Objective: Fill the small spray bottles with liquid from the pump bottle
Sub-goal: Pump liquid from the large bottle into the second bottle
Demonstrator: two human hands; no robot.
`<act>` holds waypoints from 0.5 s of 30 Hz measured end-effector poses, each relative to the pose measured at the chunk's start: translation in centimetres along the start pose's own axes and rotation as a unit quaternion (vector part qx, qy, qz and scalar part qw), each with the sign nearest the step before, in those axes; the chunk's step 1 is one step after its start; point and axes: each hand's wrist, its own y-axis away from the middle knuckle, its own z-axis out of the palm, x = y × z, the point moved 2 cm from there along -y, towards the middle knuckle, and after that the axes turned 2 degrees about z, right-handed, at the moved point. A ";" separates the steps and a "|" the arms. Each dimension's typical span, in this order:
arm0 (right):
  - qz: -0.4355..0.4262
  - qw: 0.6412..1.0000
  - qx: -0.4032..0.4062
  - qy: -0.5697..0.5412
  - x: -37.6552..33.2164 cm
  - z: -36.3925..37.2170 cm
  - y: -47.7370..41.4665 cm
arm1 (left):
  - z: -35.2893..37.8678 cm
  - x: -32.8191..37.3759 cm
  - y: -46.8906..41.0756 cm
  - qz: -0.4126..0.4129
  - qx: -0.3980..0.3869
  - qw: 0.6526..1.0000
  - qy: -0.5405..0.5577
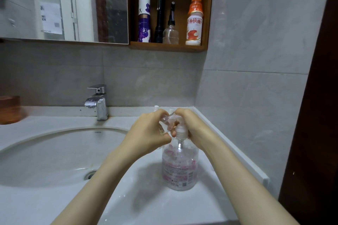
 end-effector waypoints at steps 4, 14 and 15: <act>0.004 1.000 -0.001 0.007 -0.4 0.3 0.1 | -0.2 -0.1 -0.1 0.002 0.003 1.000 0.007; -0.009 1.000 -0.006 -0.002 -0.8 0.3 -0.1 | -0.2 -0.2 0.1 0.021 0.049 0.999 -0.003; -0.003 1.000 -0.007 -0.002 -1.0 0.3 -0.2 | -0.1 -0.3 0.1 0.019 0.053 0.998 -0.003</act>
